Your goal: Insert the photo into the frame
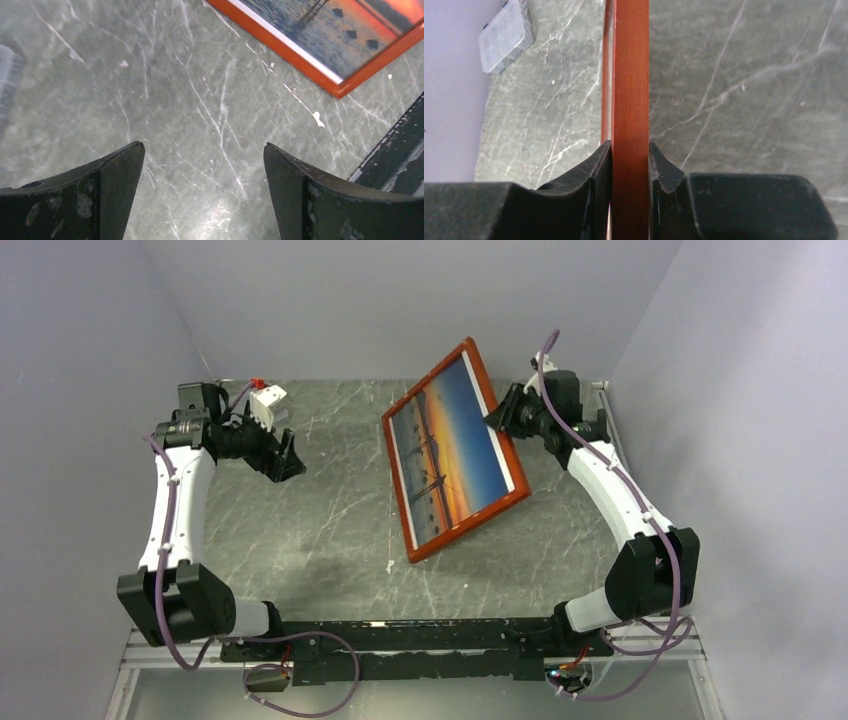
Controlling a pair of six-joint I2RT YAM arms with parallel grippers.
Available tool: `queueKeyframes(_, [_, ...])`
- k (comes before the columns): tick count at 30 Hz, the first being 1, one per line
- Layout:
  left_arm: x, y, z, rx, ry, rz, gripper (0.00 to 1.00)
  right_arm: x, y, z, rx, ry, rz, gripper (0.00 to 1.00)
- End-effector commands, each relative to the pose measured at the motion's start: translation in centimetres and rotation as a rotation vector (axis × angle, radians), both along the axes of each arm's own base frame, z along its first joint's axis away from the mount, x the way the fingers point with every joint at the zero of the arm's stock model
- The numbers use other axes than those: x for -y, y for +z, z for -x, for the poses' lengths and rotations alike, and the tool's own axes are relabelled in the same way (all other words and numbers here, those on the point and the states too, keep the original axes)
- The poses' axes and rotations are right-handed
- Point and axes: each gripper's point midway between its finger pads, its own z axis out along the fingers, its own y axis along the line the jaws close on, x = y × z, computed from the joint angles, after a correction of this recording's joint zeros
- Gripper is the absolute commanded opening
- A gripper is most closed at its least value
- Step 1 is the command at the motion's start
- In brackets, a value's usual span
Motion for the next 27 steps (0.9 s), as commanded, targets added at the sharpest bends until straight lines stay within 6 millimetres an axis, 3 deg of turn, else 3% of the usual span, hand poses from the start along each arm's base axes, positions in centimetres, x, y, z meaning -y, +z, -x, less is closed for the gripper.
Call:
queueKeyframes(1, [-0.4, -0.5, 0.4, -0.108, 0.062, 0.035, 0.94, -1.2, -5.9, 3.1, -0.162, 0.049, -0.108, 0.08])
queueKeyframes(15, [-1.4, -4.3, 0.9, -0.174, 0.185, 0.057, 0.94, -1.3, -12.4, 4.6, -0.17, 0.007, -0.223, 0.1])
queueKeyframes(27, [-1.8, -7.0, 1.2, -0.202, 0.205, 0.043, 0.94, -2.3, -17.6, 5.4, -0.229, 0.068, -0.27, 0.34])
